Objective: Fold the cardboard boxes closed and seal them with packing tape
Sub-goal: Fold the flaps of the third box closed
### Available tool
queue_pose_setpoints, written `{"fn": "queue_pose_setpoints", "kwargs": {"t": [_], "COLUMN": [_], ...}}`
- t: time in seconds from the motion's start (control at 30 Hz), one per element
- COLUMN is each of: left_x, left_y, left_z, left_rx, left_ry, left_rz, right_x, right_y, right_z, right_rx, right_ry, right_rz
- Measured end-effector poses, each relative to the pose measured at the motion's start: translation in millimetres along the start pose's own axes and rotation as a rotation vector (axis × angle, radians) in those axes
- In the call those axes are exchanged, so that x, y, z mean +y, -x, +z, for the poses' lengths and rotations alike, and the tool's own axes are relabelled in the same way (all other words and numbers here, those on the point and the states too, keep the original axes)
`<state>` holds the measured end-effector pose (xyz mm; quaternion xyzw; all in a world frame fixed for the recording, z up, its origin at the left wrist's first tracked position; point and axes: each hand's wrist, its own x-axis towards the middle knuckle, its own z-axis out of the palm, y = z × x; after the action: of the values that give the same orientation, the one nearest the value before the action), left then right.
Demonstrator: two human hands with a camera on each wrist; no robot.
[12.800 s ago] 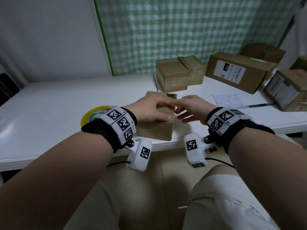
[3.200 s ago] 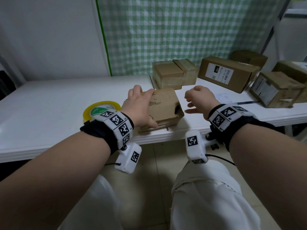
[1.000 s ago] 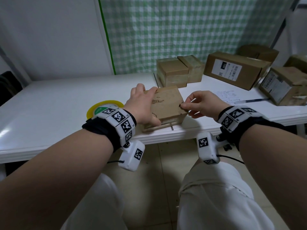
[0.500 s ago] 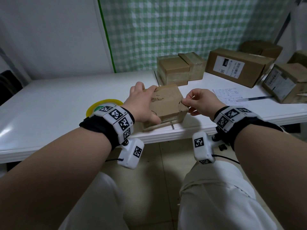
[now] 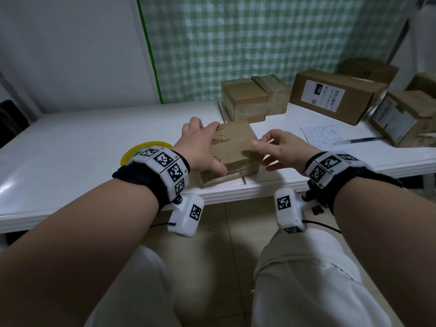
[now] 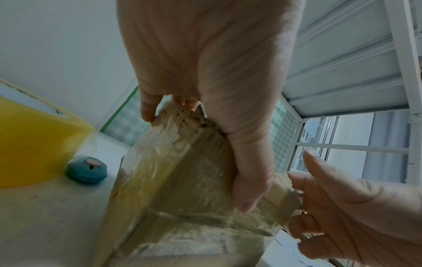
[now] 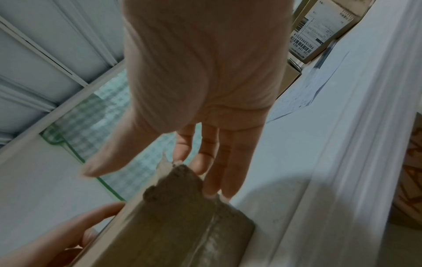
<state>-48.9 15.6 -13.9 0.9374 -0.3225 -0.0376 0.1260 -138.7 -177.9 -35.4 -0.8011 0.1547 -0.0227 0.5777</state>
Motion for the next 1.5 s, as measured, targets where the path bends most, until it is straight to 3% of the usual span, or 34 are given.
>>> {"fn": "queue_pose_setpoints", "kwargs": {"t": [0.1,0.47,1.13,1.33,1.5], "left_x": [-0.9,-5.5,-15.1,-15.0,-34.5], "left_y": [-1.4,-8.2,-26.9,-22.2,-8.0], "left_z": [-0.1,-2.4,-9.5,-13.7,-27.1], "left_rx": [-0.007,-0.058,-0.231,-0.154,-0.017], "left_ry": [0.002,0.012,0.064,0.067,0.198], "left_rz": [-0.001,0.015,0.03,0.099,-0.051], "right_x": [3.4,7.5,-2.3,-11.5,-25.6], "right_y": [-1.3,-11.2,-27.8,-20.6,-17.7], "right_z": [-0.3,3.0,11.8,9.6,14.8], "right_rx": [-0.062,0.021,0.211,0.37,0.506], "right_ry": [-0.01,-0.029,0.176,0.346,0.433], "right_rz": [0.001,-0.048,0.052,-0.071,-0.21]}}
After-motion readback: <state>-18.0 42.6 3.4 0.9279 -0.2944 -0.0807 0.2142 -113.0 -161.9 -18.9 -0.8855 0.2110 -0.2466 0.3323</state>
